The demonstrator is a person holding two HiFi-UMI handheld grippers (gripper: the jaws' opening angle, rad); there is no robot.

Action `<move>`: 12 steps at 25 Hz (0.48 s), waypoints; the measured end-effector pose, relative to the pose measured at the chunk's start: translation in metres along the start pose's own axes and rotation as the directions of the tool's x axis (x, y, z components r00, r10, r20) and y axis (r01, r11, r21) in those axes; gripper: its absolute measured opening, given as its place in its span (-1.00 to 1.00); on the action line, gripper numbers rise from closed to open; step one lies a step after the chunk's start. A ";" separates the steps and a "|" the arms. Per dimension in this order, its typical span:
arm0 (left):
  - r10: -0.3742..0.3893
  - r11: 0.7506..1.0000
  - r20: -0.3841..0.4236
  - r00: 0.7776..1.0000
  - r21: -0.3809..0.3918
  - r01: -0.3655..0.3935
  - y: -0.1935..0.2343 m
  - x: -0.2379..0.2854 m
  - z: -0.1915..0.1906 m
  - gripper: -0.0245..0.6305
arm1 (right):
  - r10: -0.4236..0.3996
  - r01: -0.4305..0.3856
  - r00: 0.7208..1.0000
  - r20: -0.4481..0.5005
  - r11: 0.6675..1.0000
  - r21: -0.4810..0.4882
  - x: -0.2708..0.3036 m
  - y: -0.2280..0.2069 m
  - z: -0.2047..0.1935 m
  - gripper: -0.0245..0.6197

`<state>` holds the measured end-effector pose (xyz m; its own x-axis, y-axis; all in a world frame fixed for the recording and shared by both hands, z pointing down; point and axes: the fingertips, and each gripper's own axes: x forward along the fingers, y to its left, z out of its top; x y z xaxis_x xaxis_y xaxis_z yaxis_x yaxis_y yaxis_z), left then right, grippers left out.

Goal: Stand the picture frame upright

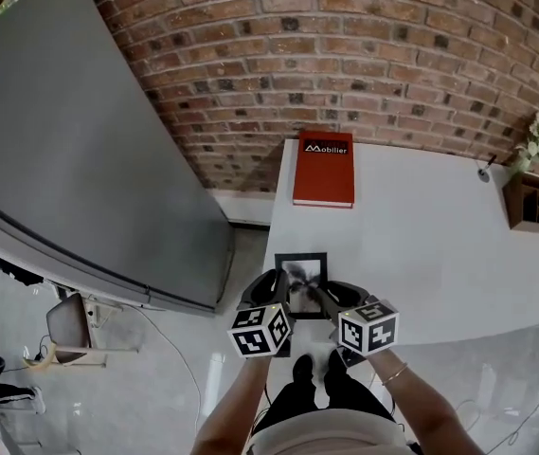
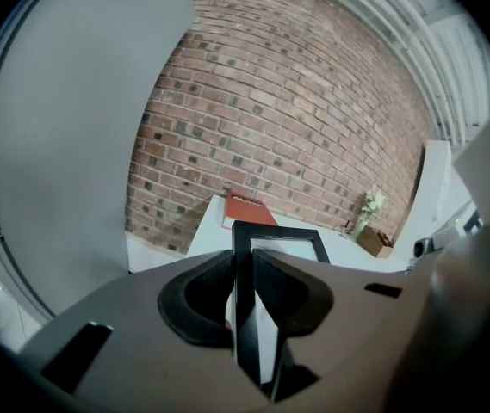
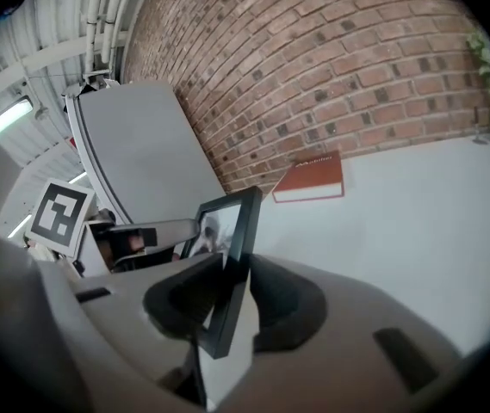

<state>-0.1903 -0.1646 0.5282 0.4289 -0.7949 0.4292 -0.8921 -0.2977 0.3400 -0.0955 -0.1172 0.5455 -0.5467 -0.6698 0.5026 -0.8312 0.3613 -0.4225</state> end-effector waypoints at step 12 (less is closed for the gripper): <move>-0.237 0.961 -0.018 0.971 0.140 0.237 -0.096 0.025 0.029 -0.74 | -0.213 0.209 0.959 0.185 0.977 0.039 -0.073 -0.047 0.039 -0.62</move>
<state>-0.0981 -0.1712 0.4816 0.6302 -0.6921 0.3518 -0.7761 -0.5483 0.3115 -0.0130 -0.1108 0.4994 -0.3288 -0.8397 0.4323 -0.9225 0.1875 -0.3374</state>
